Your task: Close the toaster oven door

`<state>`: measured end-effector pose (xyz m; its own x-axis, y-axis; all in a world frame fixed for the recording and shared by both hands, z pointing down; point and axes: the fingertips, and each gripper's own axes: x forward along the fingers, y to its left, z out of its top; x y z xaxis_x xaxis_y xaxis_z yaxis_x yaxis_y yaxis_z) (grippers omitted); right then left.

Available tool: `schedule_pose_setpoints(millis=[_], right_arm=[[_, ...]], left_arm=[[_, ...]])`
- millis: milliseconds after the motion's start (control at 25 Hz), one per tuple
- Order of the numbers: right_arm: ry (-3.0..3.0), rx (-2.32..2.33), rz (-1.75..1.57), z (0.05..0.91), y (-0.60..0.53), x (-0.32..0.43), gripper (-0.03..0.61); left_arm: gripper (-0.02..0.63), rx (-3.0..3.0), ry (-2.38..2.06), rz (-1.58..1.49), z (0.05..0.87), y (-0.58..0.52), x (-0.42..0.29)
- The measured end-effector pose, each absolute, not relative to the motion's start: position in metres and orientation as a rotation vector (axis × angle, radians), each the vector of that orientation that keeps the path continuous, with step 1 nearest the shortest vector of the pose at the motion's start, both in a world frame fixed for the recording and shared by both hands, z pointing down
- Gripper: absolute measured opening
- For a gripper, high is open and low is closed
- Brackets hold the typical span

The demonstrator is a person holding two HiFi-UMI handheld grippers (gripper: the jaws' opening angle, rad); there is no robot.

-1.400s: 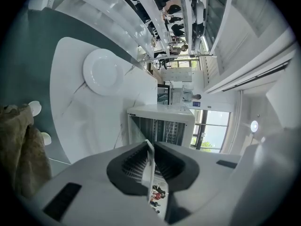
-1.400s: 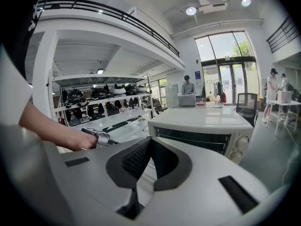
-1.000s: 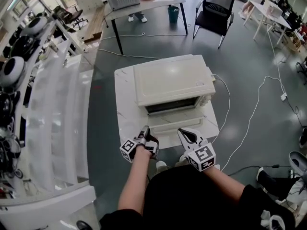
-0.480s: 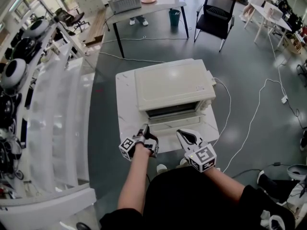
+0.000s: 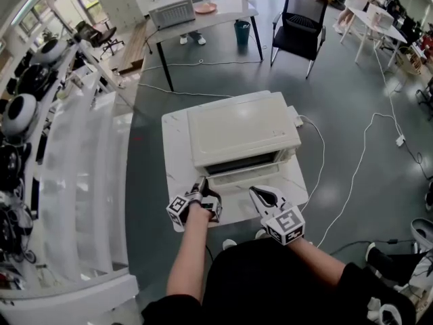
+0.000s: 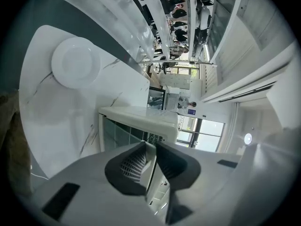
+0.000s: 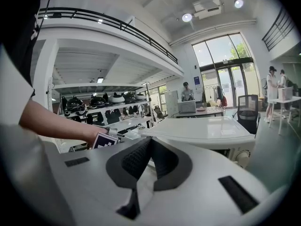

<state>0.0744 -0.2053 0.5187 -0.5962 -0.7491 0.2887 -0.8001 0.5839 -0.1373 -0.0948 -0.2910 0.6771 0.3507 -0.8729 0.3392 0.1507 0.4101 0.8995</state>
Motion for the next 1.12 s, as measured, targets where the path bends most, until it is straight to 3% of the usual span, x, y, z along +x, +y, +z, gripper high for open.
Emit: schedule_pose_setpoints(millis=[1120], right_arm=[[-2.523, 1.38, 0.404, 0.531, -0.205, 0.096, 0.02]], left_arm=[[0.087, 0.959, -0.955, -0.815, 0.669, -0.325, -0.095]])
